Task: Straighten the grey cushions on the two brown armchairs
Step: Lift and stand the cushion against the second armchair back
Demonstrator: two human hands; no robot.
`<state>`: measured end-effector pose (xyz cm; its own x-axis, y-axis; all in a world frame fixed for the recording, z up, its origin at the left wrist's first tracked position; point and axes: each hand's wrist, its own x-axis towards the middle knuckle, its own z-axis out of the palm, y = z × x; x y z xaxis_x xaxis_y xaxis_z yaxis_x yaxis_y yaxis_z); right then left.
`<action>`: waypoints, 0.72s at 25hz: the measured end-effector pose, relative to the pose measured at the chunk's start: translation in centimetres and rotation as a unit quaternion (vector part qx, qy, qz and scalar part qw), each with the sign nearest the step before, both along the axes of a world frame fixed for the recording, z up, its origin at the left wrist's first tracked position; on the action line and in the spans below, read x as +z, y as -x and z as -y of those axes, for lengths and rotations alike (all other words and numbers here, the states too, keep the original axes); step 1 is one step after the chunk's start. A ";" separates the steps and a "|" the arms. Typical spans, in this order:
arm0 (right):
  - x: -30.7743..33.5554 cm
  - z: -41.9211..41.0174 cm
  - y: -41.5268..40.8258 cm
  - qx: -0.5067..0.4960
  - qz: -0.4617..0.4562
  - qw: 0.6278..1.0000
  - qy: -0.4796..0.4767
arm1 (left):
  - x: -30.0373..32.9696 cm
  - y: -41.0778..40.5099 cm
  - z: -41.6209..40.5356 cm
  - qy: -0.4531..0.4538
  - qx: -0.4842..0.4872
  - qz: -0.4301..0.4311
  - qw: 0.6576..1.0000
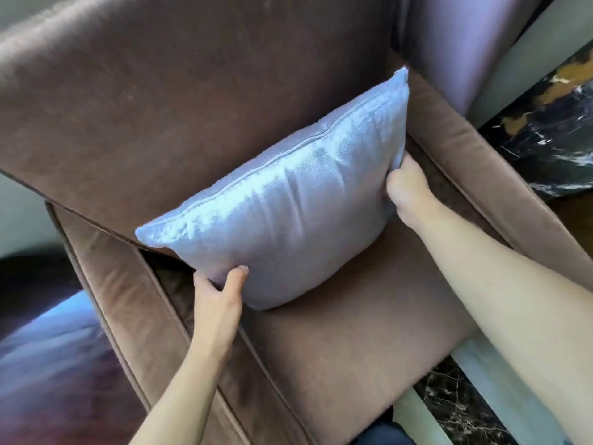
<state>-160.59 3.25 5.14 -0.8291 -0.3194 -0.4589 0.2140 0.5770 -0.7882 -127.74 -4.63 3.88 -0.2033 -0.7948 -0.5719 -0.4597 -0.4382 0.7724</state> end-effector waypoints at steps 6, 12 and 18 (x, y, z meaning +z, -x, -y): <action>0.4 2.7 -1.0 0.069 -0.012 0.997 -0.020 | -0.6 -1.3 1.5 -0.001 -0.015 -0.020 1.000; 0.6 2.2 -0.4 0.092 -0.014 0.995 -0.022 | 1.5 -0.1 2.4 0.097 -0.019 -0.092 0.991; 0.1 0.0 0.1 0.068 -0.019 0.997 -0.040 | 1.7 1.2 3.6 0.096 -0.036 -0.108 0.989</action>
<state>-160.67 3.22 5.27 -0.7981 -0.3928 -0.4569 0.1008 0.6606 -0.7439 -128.95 -8.24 5.53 -0.3645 -0.8637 -0.3481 -0.2999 -0.2450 0.9220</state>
